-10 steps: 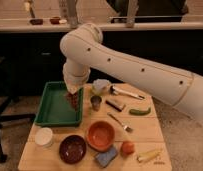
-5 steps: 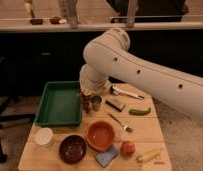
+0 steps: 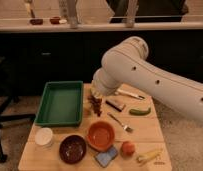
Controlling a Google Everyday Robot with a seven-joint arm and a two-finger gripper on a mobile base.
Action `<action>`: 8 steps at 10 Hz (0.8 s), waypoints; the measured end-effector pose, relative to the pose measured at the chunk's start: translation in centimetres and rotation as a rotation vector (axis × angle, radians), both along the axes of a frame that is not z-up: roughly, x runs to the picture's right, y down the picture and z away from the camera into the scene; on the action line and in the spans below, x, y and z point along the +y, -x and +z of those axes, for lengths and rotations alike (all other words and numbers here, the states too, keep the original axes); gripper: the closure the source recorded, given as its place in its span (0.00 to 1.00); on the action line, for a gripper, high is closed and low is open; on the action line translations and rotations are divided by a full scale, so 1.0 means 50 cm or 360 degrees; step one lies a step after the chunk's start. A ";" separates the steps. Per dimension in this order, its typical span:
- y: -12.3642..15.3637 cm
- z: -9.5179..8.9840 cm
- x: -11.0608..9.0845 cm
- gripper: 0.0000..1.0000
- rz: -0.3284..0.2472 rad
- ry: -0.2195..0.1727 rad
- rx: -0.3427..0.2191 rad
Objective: Place grapes in table surface
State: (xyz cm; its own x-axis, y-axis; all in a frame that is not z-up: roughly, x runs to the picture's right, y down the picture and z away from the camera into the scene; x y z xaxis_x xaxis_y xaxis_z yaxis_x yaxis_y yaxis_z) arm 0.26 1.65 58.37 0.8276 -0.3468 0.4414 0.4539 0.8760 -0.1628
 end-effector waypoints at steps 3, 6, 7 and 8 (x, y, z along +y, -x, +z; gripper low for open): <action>-0.060 0.004 0.020 1.00 0.0130 0.0009 0.0032; -0.109 0.014 0.039 1.00 0.0287 -0.0017 0.0041; -0.118 0.022 0.043 1.00 0.0344 -0.0042 0.0022; -0.126 0.031 0.044 1.00 0.0391 -0.0062 0.0004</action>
